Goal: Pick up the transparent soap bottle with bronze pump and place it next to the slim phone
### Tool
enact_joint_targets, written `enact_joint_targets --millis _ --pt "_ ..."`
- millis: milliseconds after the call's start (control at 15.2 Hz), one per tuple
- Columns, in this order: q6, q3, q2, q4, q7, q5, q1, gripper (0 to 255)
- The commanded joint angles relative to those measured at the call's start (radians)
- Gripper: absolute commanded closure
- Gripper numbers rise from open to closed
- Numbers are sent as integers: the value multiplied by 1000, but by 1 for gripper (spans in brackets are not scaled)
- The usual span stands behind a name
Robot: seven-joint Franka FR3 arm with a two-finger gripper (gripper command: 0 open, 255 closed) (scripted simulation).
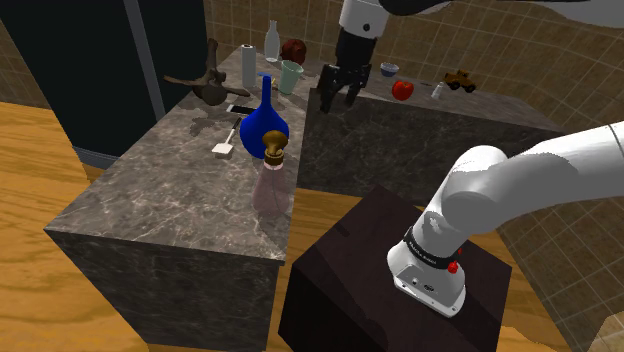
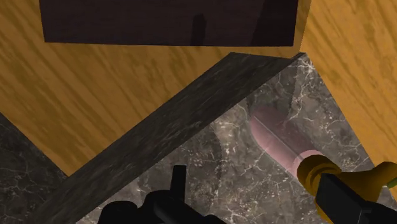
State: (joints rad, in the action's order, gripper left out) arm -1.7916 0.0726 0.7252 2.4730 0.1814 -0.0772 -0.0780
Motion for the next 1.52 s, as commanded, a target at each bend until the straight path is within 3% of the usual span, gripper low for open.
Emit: enact_joint_targets --millis 0,594,1122,1452 --pt "-53 32 -41 -2 41 -28 -13 0" --pt "-267 176 -272 -89 219 -104 -54 0" --pt "-378 193 -319 -25 221 -109 -57 0" --pt "-378 192 -319 -25 221 -109 -57 0"
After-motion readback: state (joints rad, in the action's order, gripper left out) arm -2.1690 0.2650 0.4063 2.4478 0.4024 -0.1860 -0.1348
